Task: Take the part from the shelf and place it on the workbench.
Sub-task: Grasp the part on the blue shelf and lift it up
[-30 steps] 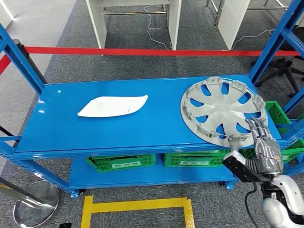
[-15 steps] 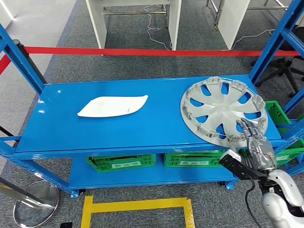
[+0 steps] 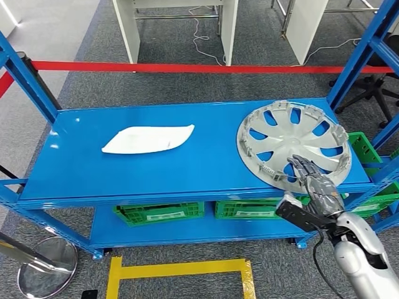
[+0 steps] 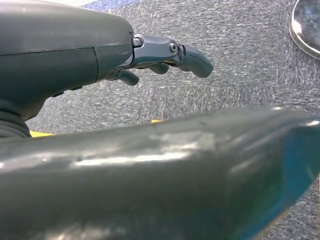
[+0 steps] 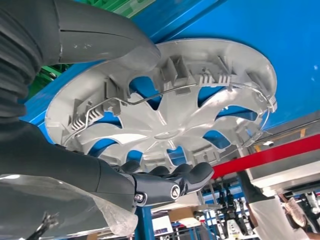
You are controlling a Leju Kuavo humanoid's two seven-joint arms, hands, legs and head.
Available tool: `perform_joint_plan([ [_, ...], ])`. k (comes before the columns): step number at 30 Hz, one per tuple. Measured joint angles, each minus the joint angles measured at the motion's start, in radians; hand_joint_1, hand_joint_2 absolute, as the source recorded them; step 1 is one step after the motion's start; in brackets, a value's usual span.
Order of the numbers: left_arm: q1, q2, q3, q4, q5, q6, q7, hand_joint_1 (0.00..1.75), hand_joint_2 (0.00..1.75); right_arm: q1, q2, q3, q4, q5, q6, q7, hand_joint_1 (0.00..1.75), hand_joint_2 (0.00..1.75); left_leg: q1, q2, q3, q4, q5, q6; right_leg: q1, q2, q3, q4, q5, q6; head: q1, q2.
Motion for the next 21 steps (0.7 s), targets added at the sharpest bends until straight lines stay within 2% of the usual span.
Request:
perform_joint_plan([
  [8,0.000,0.000,0.000,0.001,-0.001,0.000,0.001,0.00,0.00,-0.018,-0.007,0.027,0.023,-0.003,0.006,0.003,0.00,1.75,0.000,0.000,0.000,0.000,0.000,0.000,0.000,0.000,0.000,0.000,0.000,0.000,0.000,0.000],
  [12,0.000,-0.001,0.000,0.001,-0.004,0.000,0.003,0.00,0.00,-0.029,-0.023,0.042,0.035,-0.011,0.027,0.030,0.00,1.75,0.000,0.000,0.000,0.000,0.000,0.000,0.000,0.000,0.000,0.000,0.000,0.000,0.000,0.000],
  [16,0.000,-0.001,0.000,0.001,-0.005,0.000,0.005,0.00,0.00,-0.038,-0.044,0.054,0.047,-0.005,0.034,0.062,0.00,0.00,0.000,0.000,0.000,0.000,0.000,0.000,0.000,0.000,0.000,0.000,0.000,0.000,0.000,0.000],
  [19,0.000,0.000,0.000,0.001,-0.005,0.000,0.007,0.00,0.00,-0.043,-0.053,0.062,0.057,0.010,0.032,0.089,0.00,0.00,0.000,0.000,0.000,0.000,0.000,0.000,0.000,0.000,0.000,0.000,0.000,0.000,0.000,0.000],
  [21,0.000,-0.001,0.000,0.001,-0.006,0.000,0.007,0.00,0.00,-0.047,-0.059,0.065,0.067,0.015,0.032,0.102,0.00,0.87,0.000,0.000,0.000,0.000,0.000,0.000,0.000,0.000,0.000,0.000,0.000,0.000,0.000,0.000],
])
